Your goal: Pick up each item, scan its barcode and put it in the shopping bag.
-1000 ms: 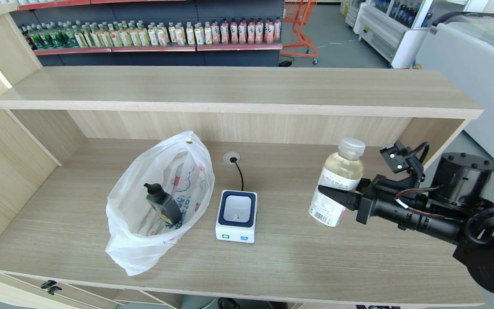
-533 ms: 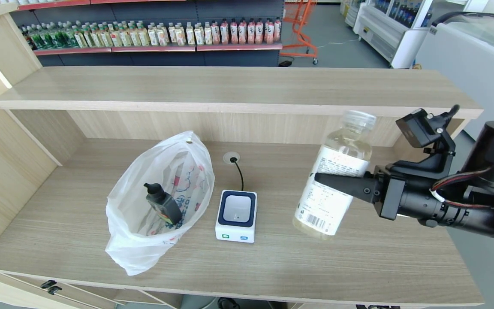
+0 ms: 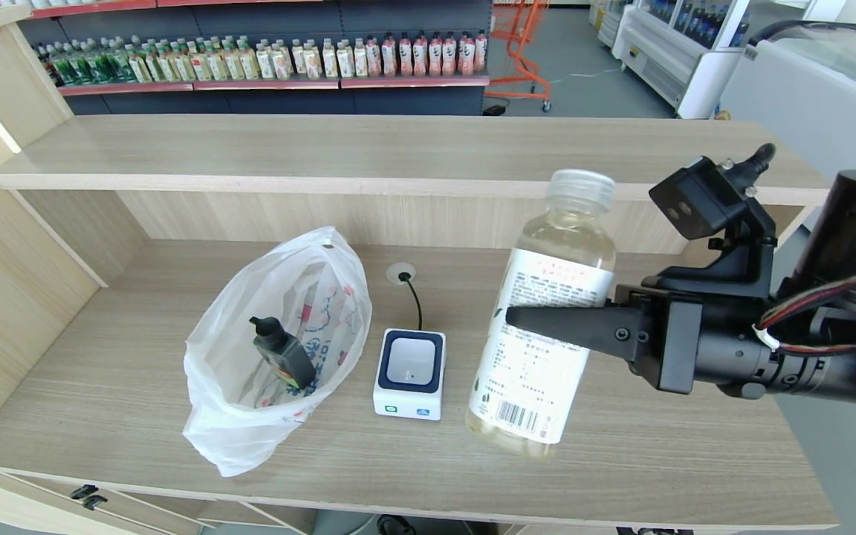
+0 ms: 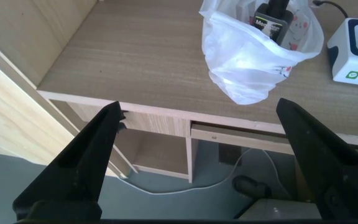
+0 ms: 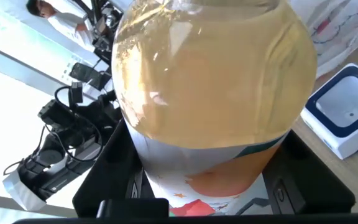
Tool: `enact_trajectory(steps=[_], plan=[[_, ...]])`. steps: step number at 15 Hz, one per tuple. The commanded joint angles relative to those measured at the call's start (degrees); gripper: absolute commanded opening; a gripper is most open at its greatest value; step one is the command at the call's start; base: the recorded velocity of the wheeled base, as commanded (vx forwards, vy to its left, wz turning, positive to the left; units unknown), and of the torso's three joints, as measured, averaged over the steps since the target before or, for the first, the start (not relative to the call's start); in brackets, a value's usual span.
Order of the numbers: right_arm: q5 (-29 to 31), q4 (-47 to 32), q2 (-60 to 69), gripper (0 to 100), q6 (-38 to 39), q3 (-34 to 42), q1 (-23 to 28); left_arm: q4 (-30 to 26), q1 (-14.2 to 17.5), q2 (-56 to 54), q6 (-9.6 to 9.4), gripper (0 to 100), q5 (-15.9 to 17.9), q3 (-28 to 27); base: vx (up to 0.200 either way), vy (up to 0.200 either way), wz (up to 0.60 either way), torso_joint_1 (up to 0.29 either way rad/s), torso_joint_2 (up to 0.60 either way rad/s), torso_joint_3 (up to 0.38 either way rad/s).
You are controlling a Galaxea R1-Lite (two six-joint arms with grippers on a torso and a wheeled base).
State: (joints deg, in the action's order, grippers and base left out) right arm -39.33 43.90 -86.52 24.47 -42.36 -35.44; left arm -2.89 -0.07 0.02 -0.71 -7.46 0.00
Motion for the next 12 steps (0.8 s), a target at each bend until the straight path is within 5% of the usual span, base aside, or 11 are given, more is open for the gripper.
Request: enact_trajectory(steps=[1, 12], plan=[[-0.05, -1.36, 0.82, 0, -0.21, -0.26, -0.42, -0.01, -0.01, 0.06, 0.0, 100, -0.01, 0.0, 0.0, 0.0, 0.0, 0.0, 0.0, 0.0], [0.04, -4.35, 2.93, 0, -3.28, -0.35, -0.42, -0.01, -0.01, 0.06, 0.0, 100, -0.01, 0.0, 0.0, 0.0, 0.0, 0.0, 0.0, 0.0]])
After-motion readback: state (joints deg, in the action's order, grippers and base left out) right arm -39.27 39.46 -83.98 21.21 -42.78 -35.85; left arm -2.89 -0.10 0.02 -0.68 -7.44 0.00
